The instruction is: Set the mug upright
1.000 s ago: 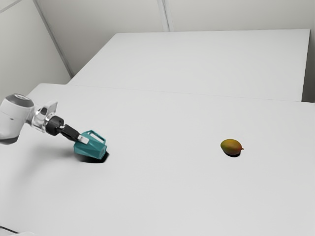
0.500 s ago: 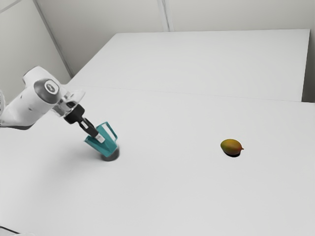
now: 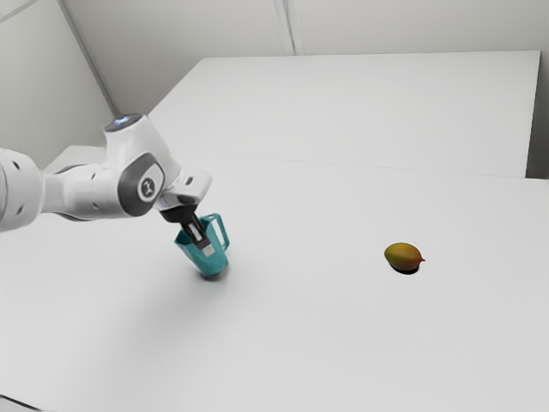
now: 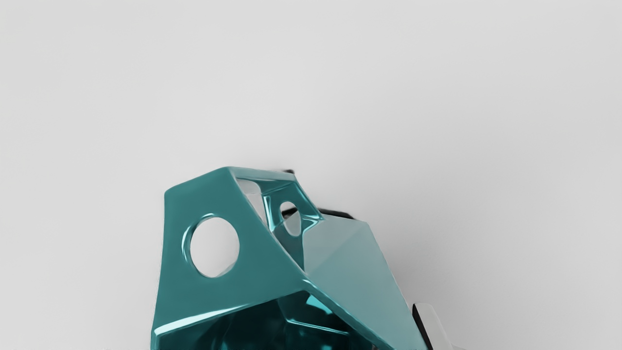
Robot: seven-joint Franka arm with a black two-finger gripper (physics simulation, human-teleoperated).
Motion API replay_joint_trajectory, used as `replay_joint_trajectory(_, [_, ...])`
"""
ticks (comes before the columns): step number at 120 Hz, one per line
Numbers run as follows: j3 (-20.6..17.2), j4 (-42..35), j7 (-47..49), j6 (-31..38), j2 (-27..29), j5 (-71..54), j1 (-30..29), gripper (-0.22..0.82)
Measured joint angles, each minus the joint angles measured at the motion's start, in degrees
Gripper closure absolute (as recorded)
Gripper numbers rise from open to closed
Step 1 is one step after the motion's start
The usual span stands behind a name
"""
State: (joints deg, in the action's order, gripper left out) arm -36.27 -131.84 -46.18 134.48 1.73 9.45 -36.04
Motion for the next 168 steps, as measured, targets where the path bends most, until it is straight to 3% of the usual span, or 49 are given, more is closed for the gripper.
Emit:
replay_joint_trajectory(42, [-1.15, -2.28, 10.77, 3.66, -0.35, -2.51, -7.04, 0.78])
replay_joint_trajectory(62, [-1.20, -2.60, 14.24, 4.71, -0.62, -2.79, -7.40, 0.78])
replay_joint_trajectory(85, [-1.26, -2.82, 16.47, 5.16, -1.03, -2.24, -5.64, 0.37])
replay_joint_trajectory(103, [-1.26, -2.91, 17.77, 5.34, -1.21, -2.12, -4.01, 0.18])
replay_joint_trajectory(145, [-1.73, 0.17, 19.89, 1.03, 5.20, -3.37, -5.01, 0.03])
replay_joint_trajectory(168, [-2.42, 11.77, 21.23, -9.76, 6.86, -3.53, -5.00, 0.01])
